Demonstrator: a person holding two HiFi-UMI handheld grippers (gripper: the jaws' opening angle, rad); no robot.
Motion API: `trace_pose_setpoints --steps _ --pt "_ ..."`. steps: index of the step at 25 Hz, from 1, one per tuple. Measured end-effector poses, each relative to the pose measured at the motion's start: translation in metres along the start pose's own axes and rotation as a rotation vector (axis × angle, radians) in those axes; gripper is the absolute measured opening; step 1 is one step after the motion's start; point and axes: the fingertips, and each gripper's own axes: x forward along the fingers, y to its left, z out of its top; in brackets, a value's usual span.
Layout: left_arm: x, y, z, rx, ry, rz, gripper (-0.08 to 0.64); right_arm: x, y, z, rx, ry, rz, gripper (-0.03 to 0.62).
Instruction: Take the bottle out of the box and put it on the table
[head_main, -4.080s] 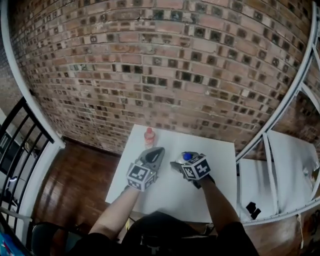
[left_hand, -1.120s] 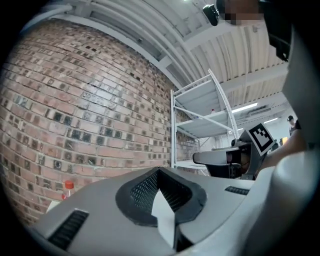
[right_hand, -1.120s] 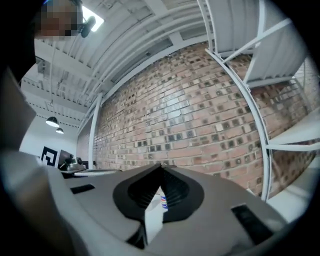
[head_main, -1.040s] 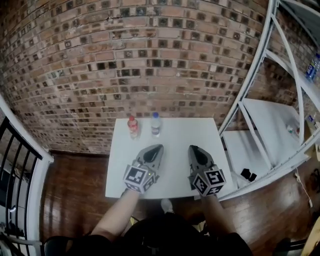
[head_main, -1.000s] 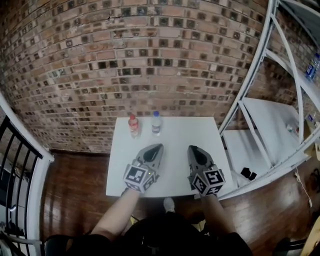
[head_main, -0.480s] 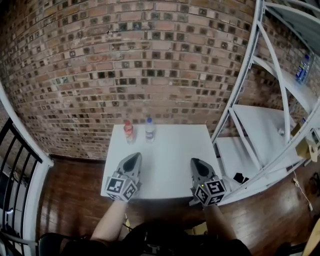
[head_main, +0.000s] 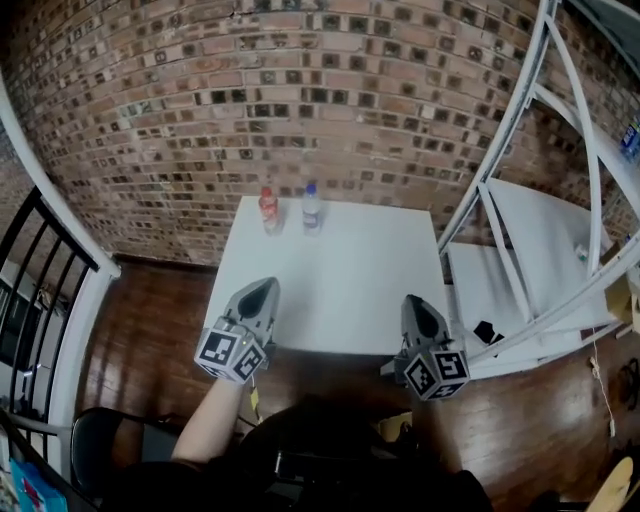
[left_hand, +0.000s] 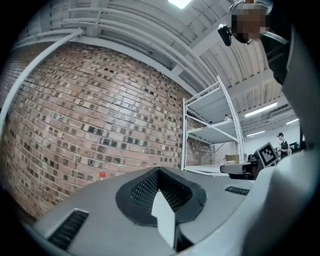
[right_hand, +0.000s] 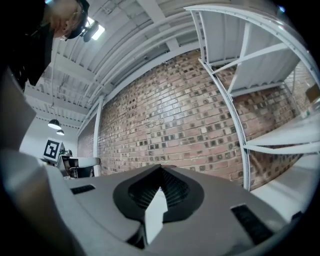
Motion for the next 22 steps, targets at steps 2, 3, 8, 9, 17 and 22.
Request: trace_pose_setpoints --steps 2,3,8,9,17,22 --pt "-0.012 -0.001 -0.002 -0.005 -0.014 0.015 -0.004 -0.004 0.008 -0.012 0.008 0.008 0.014 -0.002" --pt "-0.019 -0.002 -0.002 -0.007 -0.022 0.024 -0.003 -0.007 0.013 -0.018 0.001 0.018 0.024 -0.002" --pt "-0.043 0.003 0.008 0.03 -0.037 0.053 -0.003 -0.013 0.022 -0.037 0.003 0.063 0.044 -0.002" --pt "-0.046 0.004 0.009 0.04 -0.034 0.055 -0.003 -0.013 0.023 -0.04 0.015 0.069 0.046 -0.002" --pt "-0.073 0.007 0.005 0.055 -0.01 0.073 -0.003 -0.023 0.023 -0.054 0.011 0.138 0.059 -0.003" --pt "-0.078 0.006 -0.004 0.034 -0.005 0.075 -0.003 -0.026 0.017 -0.049 0.045 0.13 0.053 -0.003"
